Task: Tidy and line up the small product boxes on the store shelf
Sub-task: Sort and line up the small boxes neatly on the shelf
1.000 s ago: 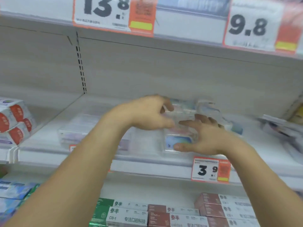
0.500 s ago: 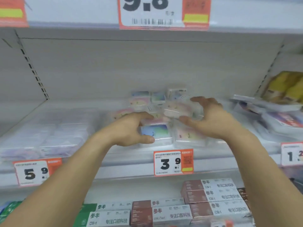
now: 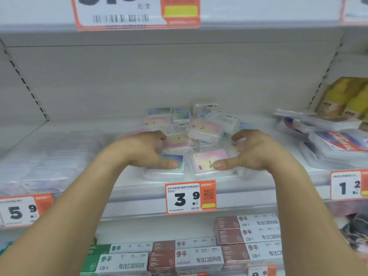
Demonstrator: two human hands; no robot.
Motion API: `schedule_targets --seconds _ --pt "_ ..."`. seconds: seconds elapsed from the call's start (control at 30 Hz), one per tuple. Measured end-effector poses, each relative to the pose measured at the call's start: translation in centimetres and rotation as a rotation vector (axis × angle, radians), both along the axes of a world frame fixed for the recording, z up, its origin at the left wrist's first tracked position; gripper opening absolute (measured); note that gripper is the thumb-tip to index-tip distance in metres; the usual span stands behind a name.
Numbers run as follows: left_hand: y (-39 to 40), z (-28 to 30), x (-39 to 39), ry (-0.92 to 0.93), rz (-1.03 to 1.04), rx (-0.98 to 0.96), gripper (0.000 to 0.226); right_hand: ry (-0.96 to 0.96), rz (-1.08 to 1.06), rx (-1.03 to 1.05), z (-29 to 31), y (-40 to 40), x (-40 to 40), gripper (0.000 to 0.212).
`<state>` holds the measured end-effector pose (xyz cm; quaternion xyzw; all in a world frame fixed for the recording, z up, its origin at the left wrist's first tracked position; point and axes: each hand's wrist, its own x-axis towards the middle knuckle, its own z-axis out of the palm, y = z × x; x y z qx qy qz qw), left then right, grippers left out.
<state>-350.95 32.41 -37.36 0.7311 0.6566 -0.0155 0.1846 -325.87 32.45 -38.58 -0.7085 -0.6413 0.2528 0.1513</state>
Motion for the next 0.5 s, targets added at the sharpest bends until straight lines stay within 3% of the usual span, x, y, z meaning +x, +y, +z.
schedule_targets --seconds 0.1,0.17,0.27,0.3,0.37,0.43,0.5 --pt "-0.2 1.1 -0.3 0.118 0.018 -0.109 0.095 0.161 -0.066 0.126 -0.3 0.5 0.7 0.080" --pt "-0.1 1.0 -0.5 0.087 0.031 -0.122 0.093 0.083 -0.097 0.191 -0.7 1.0 1.3 0.065" --pt "0.2 0.7 -1.6 -0.010 -0.002 -0.026 0.089 0.064 -0.083 0.538 -0.8 1.8 0.2 0.045" --pt "0.3 0.7 -2.0 -0.049 -0.021 0.022 0.089 0.105 -0.034 0.608 -0.6 2.1 -0.7 0.043" --pt "0.4 0.7 -2.6 -0.141 -0.052 0.130 0.084 0.094 0.103 0.548 -0.4 2.9 -2.6 0.054" --pt "0.6 0.7 -3.0 -0.252 -0.067 0.238 0.066 -0.079 0.198 0.367 -0.8 3.9 -3.7 0.073" --pt "0.7 0.8 -3.4 -0.328 -0.094 0.312 0.050 -0.170 0.185 0.349 -1.4 4.7 -3.8 0.069"
